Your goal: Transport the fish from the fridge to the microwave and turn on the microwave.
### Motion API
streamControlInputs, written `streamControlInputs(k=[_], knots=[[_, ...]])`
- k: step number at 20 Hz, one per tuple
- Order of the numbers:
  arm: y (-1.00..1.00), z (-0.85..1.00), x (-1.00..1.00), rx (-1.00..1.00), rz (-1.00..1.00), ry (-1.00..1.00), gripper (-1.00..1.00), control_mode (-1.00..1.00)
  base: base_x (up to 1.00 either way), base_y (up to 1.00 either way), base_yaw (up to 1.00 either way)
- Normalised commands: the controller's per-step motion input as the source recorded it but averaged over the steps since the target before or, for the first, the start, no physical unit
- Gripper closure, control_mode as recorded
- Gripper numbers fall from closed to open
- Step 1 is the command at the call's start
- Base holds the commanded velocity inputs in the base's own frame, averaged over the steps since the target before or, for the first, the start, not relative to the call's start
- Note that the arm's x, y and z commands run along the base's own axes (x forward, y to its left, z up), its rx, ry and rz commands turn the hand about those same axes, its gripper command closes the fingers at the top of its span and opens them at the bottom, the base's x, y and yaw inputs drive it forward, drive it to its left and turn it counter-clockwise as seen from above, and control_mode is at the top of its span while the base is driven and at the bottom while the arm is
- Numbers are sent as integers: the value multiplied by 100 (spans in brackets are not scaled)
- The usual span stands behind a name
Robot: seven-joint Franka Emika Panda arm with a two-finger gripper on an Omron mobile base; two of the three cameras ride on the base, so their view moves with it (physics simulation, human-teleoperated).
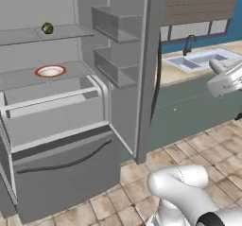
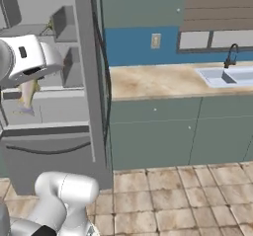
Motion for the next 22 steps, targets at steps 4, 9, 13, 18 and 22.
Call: streamControlInputs(k=[4, 9, 13, 18, 22], knots=[[0, 0, 0, 0, 0, 0, 100, 100, 0, -67, -44], [0, 0, 0, 0, 0, 0, 100, 100, 0, -74, -43], [0, 0, 0, 0, 0, 0, 100, 100, 9, -75, -43], [0, 0, 0, 0, 0, 0, 100, 100, 15, -66, -43], [0, 0, 0, 0, 0, 0, 100, 100, 22, -47, -43]])
